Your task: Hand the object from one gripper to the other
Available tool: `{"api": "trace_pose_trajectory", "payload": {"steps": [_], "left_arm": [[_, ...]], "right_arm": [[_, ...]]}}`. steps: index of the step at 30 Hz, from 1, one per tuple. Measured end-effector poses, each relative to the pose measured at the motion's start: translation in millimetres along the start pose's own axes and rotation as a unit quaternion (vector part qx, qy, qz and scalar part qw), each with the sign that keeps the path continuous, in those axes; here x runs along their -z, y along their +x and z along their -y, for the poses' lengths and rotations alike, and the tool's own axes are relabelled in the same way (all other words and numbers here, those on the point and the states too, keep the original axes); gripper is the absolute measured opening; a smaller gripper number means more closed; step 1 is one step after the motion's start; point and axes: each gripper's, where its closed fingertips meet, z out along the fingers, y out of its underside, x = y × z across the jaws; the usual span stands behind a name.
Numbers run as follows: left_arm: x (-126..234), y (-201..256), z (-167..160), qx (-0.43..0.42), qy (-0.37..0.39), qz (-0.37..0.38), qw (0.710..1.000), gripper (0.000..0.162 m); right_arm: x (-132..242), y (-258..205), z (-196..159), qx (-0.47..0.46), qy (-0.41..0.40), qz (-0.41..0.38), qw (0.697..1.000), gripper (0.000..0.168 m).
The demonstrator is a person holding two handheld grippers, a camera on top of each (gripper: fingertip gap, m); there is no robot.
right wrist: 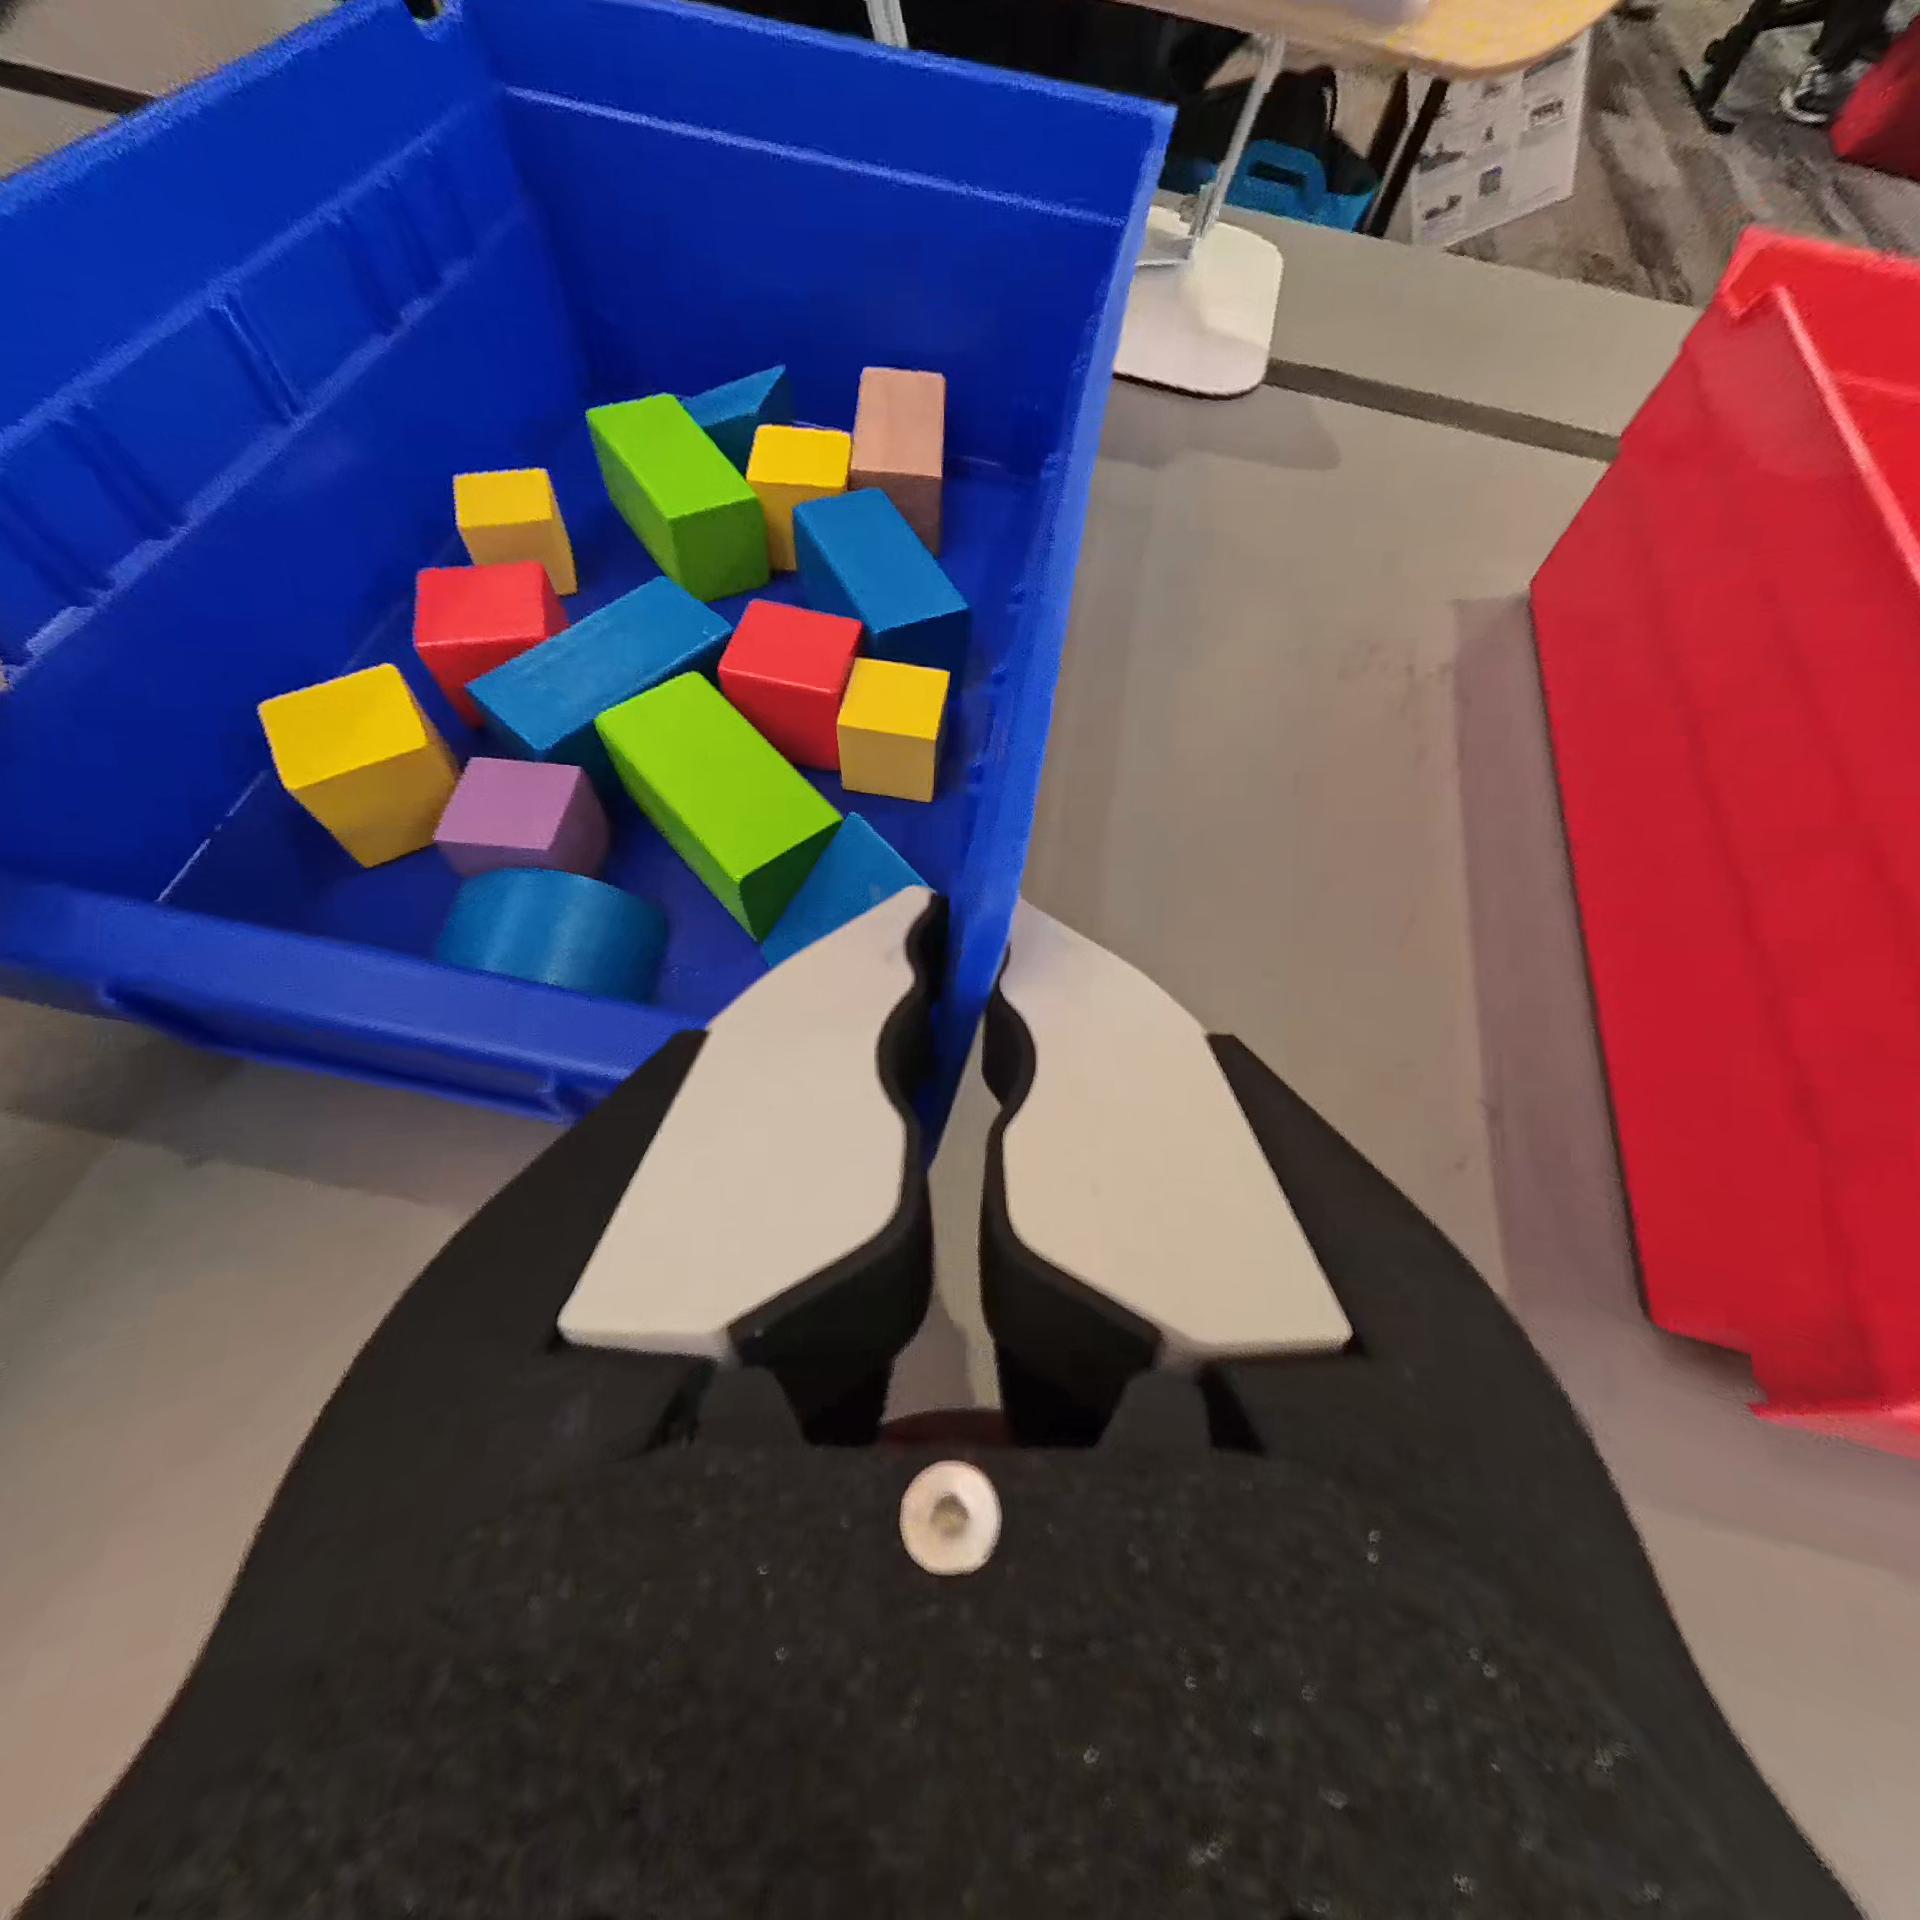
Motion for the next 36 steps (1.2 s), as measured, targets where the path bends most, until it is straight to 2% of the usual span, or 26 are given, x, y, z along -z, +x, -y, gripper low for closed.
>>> {"api": "trace_pose_trajectory", "payload": {"steps": [3,7,14,18,22,26,30,33,36], "left_arm": [[9.1,-14.7,5.2,0.001,-0.006,-0.001,1.0,0.004],[24.3,-62.6,9.3,0.013,-0.004,0.025,1.0,0.003],[48.6,-178.1,-19.5,0.091,-0.008,0.05,0.995,0.003],[60.2,-219.1,-26.9,0.126,-0.003,0.071,0.99,0.002],[74.0,-224.7,-21.3,0.134,-0.017,0.082,0.987,0.003],[92.9,-222.4,-3.6,0.1,-0.026,0.118,0.988,0.002],[78.5,-210.0,-0.5,0.098,-0.003,0.109,0.989,0.002],[66.0,-173.6,7.8,0.049,0.011,0.091,0.995,0.003],[61.2,-178.7,0.3,0.059,0.007,0.083,0.995,0.003]], "right_arm": [[3.0,-14.7,9.5,-0.015,-0.005,0.007,1.0,0.003],[-3.4,-60.9,28.3,-0.013,0.008,0.019,1.0,0.003],[-18.4,-178.3,65.0,0.065,0.029,0.041,0.997,0.004],[-24.4,-220.3,75.6,0.082,0.03,0.049,0.995,0.004],[-23.6,-226.7,86.5,0.042,0.015,0.068,0.997,0.004],[-22.6,-224.7,88.1,0.015,-0.005,0.093,0.996,0.003],[-20.8,-207.9,90.8,0.033,0.012,0.052,0.998,0.003],[-26.7,-168.3,81.7,-0.019,0.007,0.044,0.999,0.002],[-26.0,-174.8,77.1,0.005,0.008,0.046,0.999,0.003]]}}
